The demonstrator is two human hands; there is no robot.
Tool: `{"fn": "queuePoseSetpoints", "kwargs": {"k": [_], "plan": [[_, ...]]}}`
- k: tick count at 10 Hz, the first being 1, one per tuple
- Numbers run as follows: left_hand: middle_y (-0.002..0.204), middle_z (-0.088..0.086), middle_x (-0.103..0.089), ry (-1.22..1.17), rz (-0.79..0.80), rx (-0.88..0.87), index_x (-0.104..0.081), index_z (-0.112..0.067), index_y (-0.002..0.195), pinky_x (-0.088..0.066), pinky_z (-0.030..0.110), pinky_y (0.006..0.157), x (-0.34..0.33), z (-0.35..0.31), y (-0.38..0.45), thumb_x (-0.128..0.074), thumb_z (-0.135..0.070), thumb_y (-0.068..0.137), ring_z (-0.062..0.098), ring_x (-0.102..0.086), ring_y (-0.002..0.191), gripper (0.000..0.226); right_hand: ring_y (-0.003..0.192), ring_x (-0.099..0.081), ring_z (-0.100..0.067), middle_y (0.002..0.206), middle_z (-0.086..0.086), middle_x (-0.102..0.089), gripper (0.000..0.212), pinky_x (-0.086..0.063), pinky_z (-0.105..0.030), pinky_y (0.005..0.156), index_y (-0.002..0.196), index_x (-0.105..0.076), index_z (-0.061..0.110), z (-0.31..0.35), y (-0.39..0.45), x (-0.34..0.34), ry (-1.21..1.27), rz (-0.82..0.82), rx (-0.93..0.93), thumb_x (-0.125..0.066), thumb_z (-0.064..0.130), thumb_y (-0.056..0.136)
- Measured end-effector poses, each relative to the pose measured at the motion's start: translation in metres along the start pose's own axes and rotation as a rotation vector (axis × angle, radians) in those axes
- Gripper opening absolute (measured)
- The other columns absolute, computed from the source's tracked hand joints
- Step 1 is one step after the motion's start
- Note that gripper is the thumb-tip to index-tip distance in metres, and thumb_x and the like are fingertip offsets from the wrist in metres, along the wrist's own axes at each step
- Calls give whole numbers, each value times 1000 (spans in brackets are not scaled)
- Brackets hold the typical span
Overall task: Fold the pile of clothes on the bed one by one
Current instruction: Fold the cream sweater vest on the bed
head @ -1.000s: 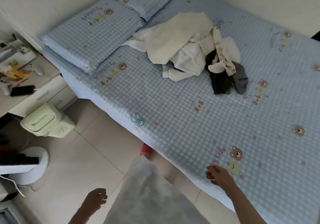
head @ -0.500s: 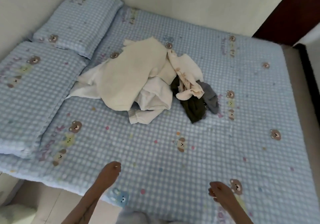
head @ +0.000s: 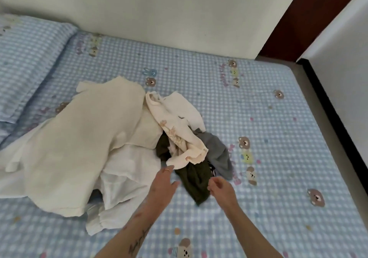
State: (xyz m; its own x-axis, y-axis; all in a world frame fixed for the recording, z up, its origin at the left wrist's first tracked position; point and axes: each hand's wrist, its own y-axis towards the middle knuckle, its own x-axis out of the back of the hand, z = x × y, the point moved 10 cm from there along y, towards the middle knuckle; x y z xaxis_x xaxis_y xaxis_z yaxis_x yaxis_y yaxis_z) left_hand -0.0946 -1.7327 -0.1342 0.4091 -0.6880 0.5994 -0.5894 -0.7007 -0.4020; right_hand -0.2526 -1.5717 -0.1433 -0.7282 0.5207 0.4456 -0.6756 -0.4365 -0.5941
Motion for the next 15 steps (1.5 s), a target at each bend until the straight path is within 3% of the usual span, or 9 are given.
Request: {"fn": "queuePoseSetpoints", "kwargs": {"k": [2,3,4,6,7,9,11,13,15], "plan": [[145,0,-37,249,-63,-189,-37,-20,142,-33,26,105,-40,-35,99,-57,-24,91,17,-36,132,55,108,-58,-15,110,5,-61,31,-43,-21,88,123,-55,15,22,90,-18,-169,-32,89,-56,17,92],[125,-3,-59,163,-121,-199,-56,-19,127,-37,15,90,-45,-39,110,-45,-27,99,11,-53,113,31,124,-48,-17,135,1,-51,57,-41,-26,100,139,-40,16,24,116,-28,-305,1,189,-62,14,86],[114,-3,-66,50,-141,-232,-61,-16,121,-39,14,87,-37,-42,99,-48,-26,98,10,-58,106,29,142,-25,-20,158,-2,-17,92,-30,-33,113,151,-10,16,27,136,-36,-391,19,272,-71,17,82],[102,-24,-65,-75,-60,-384,-68,-19,110,-42,5,84,-6,-60,51,-57,-17,93,-12,-57,99,20,145,-15,-29,158,-10,-11,60,-30,-43,113,146,-33,22,45,153,-33,-548,-68,486,-58,20,92],[95,-25,-69,-89,-85,-382,-70,-21,103,-39,0,78,16,-55,27,-61,-8,90,-13,-58,92,21,142,-25,-25,152,-8,-30,35,-27,-34,114,120,-62,13,50,137,-21,-443,-67,542,-53,0,89],[96,-22,-68,-73,-120,-247,-68,-25,101,-38,0,80,46,-20,-22,-54,3,91,-10,-59,94,33,91,-59,-25,101,-6,-62,24,-48,-35,73,107,-60,7,68,44,46,-438,-181,753,-60,-4,86],[121,-11,-58,79,20,-254,-62,-19,122,-31,-1,90,14,-30,-87,-43,5,93,-2,-54,105,42,66,-61,-24,84,-7,-62,35,-51,-32,55,97,-65,2,35,-84,114,-734,-316,868,-75,-13,66],[115,-18,-57,-232,329,-70,-61,-33,116,-43,2,72,-101,-5,-163,-55,-47,88,-8,-52,99,32,59,-58,-21,73,-5,-58,48,-52,-29,49,84,-69,4,-73,-164,145,-938,-324,820,-87,-10,42],[111,-9,-68,94,442,-156,-72,-34,99,-44,32,98,-205,63,-225,-70,-51,70,11,-60,103,34,60,-60,-15,76,-1,-62,53,-48,-18,52,72,-69,14,-196,-185,123,-1013,-110,757,-89,-3,26]]}}
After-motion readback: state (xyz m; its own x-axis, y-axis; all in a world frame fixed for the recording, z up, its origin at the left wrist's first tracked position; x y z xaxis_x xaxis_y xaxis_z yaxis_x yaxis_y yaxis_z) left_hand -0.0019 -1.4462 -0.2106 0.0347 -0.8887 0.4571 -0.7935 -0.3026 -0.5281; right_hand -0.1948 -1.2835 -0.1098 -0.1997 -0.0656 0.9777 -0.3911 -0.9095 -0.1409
